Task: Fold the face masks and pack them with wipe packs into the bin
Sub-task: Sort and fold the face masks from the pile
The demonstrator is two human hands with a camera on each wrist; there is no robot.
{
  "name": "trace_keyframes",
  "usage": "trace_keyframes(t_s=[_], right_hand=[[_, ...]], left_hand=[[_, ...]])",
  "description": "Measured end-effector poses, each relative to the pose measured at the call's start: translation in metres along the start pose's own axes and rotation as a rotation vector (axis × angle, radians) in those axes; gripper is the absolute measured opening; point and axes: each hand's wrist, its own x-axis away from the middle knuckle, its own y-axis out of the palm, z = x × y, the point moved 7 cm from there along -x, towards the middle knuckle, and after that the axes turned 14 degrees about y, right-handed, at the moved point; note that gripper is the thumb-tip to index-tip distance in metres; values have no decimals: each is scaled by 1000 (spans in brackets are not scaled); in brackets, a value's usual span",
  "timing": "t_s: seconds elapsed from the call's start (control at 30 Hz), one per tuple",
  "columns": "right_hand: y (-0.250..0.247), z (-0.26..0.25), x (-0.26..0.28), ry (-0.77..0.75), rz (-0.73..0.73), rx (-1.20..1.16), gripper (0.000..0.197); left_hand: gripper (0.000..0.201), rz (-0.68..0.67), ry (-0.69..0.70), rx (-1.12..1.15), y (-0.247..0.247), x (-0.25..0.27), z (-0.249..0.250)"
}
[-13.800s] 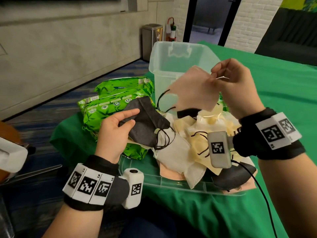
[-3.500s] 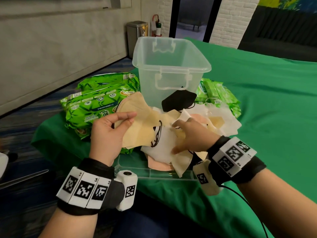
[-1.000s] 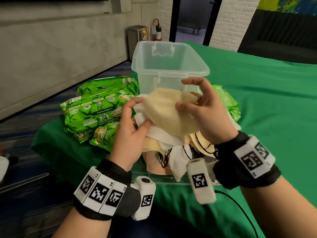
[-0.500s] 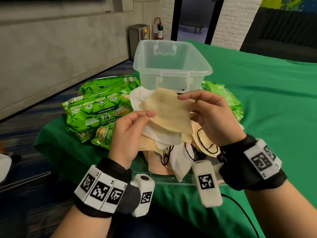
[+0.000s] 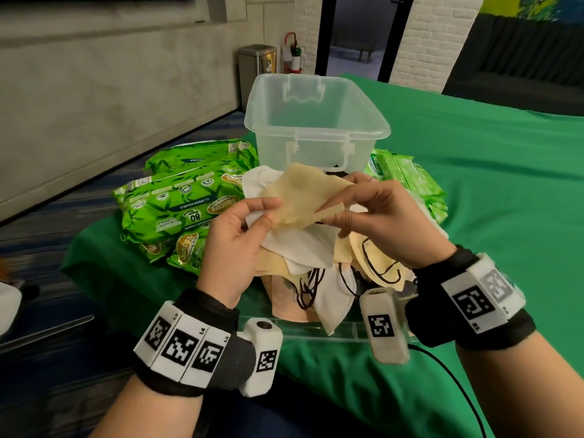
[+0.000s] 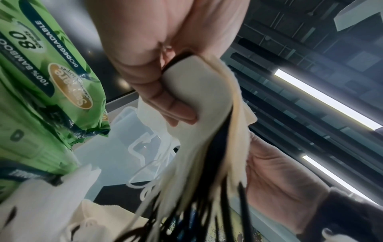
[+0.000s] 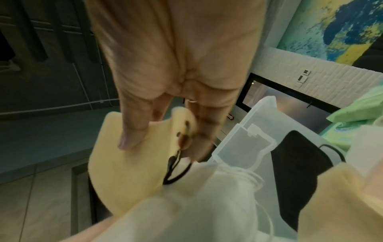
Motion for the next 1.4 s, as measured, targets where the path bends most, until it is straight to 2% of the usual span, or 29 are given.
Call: trace_keyframes(t_s=[0.1,0.2,0.27,0.37,0.43,0.5,0.57,0.63,0.77,0.87,0.97,1.17,1.23,1.4], right_hand=[[-12,1,-3,-17,125,91,14],[-31,-7,-3,-142,249,-82,14],[-34,-14,0,-185,179,-256,5],[-20,-23,4,-131,11,-269,14],[-2,-24,3,-45,-138,-171,18],[14,-18,0,31,-215,43,33],[23,-12,-7,47,-178,297,43],[28,-10,-12,12,-124,458,44],[35,-9,-14,-38,-103,547,39],[35,-10,-13,-96,-73,571,29],[35,-9,-13,-161,-54,544,17],[27,-8,-13,-222,33,419,22],[22,-7,-12,-206,36,340,16],[-5,-4,-11,-175,107,176,21]], left_hand=[[28,-7,0,25,0,-1,0],[29,-3,3,50,-1,-1,-1],[30,-14,14,40,-2,-2,-1],[33,-52,41,-15,0,-1,0],[35,-75,58,-46,2,0,1],[39,-107,67,-82,5,2,3],[43,-154,84,-122,9,3,7],[43,-205,105,-159,13,5,10],[47,-267,116,-220,14,8,7],[52,-303,99,-200,15,9,1],[53,-324,86,-123,18,10,1],[39,-325,74,-66,17,9,-4],[35,-308,56,-14,17,9,-3],[20,-144,48,48,0,2,2]])
